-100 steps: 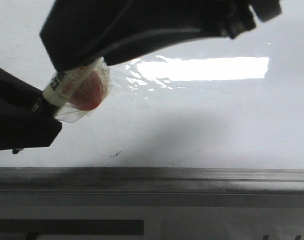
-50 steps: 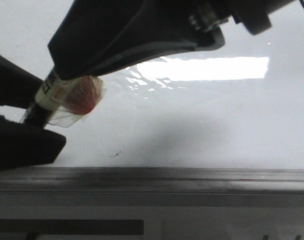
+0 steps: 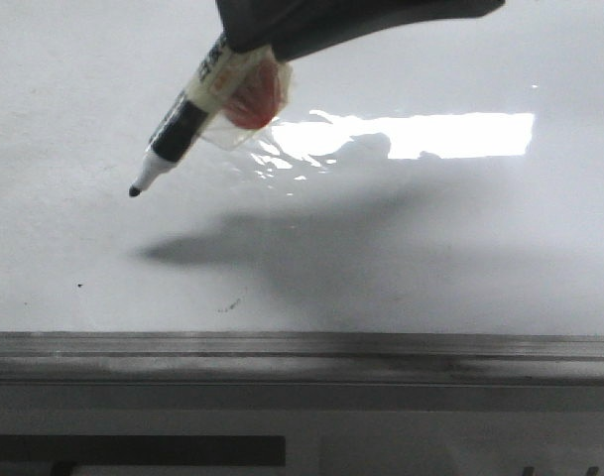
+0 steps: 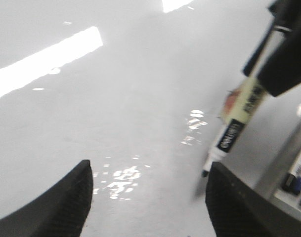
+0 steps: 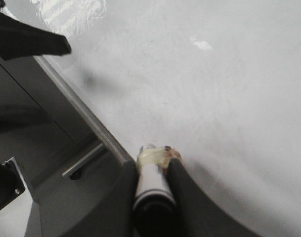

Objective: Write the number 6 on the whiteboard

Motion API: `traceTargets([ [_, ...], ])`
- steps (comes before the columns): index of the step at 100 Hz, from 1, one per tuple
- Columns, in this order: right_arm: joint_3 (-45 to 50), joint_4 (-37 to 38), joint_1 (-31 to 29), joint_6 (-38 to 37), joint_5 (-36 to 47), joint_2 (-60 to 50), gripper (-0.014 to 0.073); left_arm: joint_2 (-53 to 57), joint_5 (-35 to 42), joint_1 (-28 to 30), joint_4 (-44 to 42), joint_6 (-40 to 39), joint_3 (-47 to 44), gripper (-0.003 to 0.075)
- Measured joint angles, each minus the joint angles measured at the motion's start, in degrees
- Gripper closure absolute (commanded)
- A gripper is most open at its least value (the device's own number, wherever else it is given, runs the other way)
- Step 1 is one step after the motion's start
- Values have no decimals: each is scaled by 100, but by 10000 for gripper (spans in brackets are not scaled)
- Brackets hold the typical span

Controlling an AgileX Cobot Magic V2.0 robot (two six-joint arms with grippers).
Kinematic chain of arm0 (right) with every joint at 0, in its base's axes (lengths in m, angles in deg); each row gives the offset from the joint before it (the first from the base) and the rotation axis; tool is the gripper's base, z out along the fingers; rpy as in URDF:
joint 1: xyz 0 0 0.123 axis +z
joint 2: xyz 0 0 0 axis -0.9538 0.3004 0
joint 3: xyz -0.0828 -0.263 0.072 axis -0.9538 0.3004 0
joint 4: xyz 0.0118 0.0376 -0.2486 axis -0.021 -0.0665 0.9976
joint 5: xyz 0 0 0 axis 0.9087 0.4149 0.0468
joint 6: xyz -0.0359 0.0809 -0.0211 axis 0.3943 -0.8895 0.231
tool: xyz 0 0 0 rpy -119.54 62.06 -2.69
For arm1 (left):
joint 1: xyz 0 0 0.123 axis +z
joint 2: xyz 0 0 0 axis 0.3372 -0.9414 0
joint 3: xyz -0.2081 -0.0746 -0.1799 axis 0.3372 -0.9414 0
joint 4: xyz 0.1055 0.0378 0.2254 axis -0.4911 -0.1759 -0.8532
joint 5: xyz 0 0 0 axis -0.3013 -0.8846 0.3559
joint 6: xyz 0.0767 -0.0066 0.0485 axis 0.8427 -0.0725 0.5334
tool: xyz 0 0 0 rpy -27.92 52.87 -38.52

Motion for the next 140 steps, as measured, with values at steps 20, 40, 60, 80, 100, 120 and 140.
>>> traceTargets([
  [20, -508, 269, -368, -9, -333, -46, 656, 484, -34, 935, 274, -188, 0, 278],
  [40, -691, 367, -936, -21, -254, -46, 656, 512, -50, 1101, 394, -214, 0, 278],
  [60, -712, 260, -1017, -31, -178, 306, 656, 512, -72, 1101, 393, -214, 0, 278],
  [80, -762, -119, -665, -63, -411, 820, 656, 512, -72, 1101, 393, -214, 0, 278],
  [100, -586, -229, -506, -156, -1187, 841, 656, 512, -72, 1101, 393, -214, 0, 278],
  [120, -563, 15, -617, -165, -1233, 573, 656, 512, -72, 1101, 393, -214, 0, 278],
  [140, -779, 37, -614, -179, -941, 836, 656, 512, -72, 1101, 393, -214, 0, 278],
])
